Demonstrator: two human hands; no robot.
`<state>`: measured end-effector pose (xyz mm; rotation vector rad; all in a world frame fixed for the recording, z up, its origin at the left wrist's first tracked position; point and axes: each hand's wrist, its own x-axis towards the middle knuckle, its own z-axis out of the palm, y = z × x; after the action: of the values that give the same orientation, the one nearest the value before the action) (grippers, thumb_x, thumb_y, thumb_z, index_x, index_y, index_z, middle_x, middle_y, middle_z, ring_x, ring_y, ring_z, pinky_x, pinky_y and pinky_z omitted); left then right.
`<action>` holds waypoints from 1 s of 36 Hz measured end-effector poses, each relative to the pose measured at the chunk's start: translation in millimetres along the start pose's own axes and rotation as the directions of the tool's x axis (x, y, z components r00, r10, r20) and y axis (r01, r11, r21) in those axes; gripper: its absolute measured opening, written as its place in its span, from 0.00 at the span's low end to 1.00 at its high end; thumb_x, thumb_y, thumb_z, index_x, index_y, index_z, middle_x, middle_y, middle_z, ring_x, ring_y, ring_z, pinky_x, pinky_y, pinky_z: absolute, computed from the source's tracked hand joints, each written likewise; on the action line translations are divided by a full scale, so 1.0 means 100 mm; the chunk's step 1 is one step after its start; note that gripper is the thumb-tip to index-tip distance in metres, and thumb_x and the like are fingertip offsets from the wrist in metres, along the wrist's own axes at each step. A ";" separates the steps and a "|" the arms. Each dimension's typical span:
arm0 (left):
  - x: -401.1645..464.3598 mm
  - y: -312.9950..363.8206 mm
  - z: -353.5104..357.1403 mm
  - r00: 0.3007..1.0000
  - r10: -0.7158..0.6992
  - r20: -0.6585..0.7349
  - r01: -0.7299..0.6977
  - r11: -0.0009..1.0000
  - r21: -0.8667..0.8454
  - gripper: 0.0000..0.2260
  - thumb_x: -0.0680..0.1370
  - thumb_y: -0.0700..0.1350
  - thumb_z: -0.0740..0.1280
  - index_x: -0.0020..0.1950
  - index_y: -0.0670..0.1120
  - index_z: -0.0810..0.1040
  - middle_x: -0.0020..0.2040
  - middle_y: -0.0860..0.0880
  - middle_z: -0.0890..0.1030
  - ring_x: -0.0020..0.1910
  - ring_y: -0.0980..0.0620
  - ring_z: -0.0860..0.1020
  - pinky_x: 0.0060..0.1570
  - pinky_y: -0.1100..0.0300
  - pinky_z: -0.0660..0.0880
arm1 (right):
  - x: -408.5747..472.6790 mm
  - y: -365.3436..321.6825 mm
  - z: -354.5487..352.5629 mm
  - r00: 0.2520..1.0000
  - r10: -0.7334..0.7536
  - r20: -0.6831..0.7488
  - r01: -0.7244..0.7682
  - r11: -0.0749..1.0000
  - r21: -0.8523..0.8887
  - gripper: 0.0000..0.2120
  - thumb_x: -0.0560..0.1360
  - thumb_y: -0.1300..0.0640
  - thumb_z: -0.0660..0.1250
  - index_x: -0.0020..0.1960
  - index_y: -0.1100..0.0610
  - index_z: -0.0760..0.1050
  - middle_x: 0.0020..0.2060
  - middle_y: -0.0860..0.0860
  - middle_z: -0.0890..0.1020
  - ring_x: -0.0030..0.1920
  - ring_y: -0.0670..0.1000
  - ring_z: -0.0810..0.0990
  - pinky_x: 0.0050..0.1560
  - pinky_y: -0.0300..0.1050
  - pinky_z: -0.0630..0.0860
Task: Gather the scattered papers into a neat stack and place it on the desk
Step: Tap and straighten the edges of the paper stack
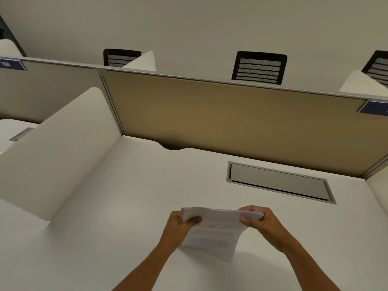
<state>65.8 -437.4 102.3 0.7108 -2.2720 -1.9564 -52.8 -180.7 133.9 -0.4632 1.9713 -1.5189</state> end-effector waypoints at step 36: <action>0.01 -0.38 -0.18 0.993 -0.024 -0.116 0.012 0.995 -0.103 0.15 0.65 0.49 0.79 0.49 0.64 0.83 0.46 0.58 0.87 0.46 0.60 0.84 0.41 0.66 0.82 | 0.16 0.57 0.76 0.974 0.030 -0.227 0.001 0.991 0.132 0.15 0.72 0.46 0.73 0.58 0.38 0.80 0.51 0.43 0.86 0.52 0.44 0.85 0.51 0.42 0.83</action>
<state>82.7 -457.3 69.4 0.8137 -2.0902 -1.9662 -10.8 -231.3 63.3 -0.2259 2.0221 -1.7463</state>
